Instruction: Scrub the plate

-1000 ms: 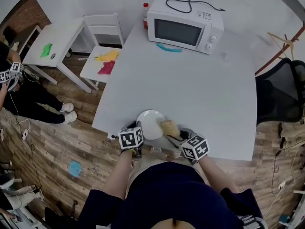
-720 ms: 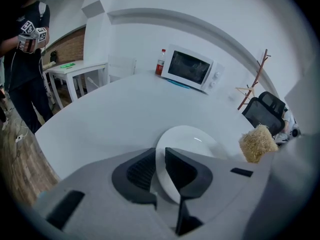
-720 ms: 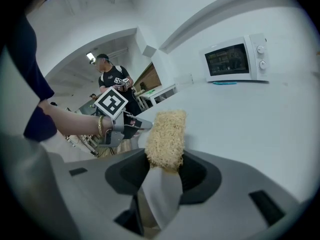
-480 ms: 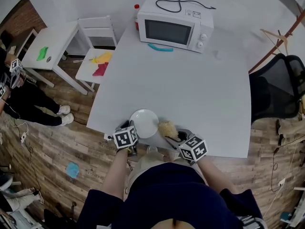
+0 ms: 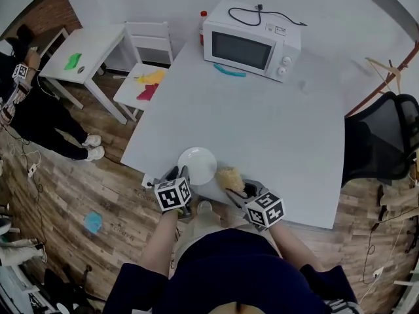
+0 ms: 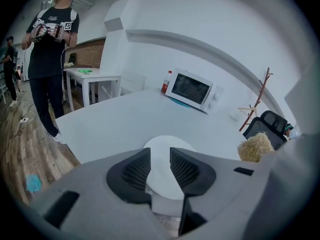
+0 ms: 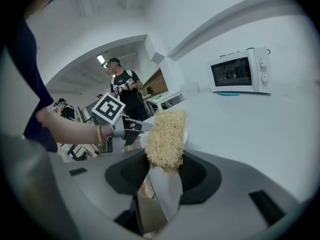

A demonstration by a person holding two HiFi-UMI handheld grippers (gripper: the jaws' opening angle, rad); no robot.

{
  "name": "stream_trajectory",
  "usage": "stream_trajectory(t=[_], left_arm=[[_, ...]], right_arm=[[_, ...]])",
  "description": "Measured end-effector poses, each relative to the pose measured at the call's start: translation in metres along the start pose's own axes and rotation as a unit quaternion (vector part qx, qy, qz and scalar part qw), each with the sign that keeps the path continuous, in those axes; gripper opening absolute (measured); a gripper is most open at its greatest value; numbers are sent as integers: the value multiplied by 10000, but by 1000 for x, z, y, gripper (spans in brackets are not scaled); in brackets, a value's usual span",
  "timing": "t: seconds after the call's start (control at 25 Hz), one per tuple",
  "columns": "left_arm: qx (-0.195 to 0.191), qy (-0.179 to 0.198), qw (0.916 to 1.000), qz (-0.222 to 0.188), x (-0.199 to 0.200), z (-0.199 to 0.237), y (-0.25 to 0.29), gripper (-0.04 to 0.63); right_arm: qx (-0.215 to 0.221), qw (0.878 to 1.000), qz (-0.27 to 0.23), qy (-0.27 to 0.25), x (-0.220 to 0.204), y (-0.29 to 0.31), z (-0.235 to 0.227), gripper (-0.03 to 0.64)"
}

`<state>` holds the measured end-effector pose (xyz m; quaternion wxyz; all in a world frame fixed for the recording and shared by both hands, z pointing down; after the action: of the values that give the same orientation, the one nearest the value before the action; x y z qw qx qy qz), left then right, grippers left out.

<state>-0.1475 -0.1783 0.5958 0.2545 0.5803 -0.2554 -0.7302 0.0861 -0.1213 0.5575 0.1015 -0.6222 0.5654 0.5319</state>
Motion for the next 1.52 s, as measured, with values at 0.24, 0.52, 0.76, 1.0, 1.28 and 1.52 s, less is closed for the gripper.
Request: stream_trajectory(t=[0.24,0.52,0.76,1.0,1.28,1.52], left_arm=[[163,-340,9992,-133,-14,-14,-39,51],[213,-383,9988,-201,-40,-29,-85,23],[195,-493,9983,-253,-65,-40,-121,18],[76,-395,9987,-302,-89,-50,-154,18],[-124,-420,9987,-252,-116,-57,-183,18],[-196,-313,9989,-271,-131,-61,-193,18]], right_arm=[[134,9999,-52,-45,-4,-13,12,173],[344,9992,-168,-71,-10,-34,33,173],[537,9979,-345,-72,-15,-49,52,172],[711,9961,-511,-48,-23,-58,72,172],[895,9943,-579,21,-39,-64,94,173],[761,9952,-606,-112,-51,-70,103,172]])
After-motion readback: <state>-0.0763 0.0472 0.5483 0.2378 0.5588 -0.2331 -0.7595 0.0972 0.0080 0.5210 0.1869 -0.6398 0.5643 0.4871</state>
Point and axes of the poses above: the fingertips, and each gripper's own axes: y forward along the fingers, z to its left, x out of its top, the point moved 6 cm from there along -y, backward along the fingers, and after that the axes turned 9 degrees about x, right-handed, at the moved point
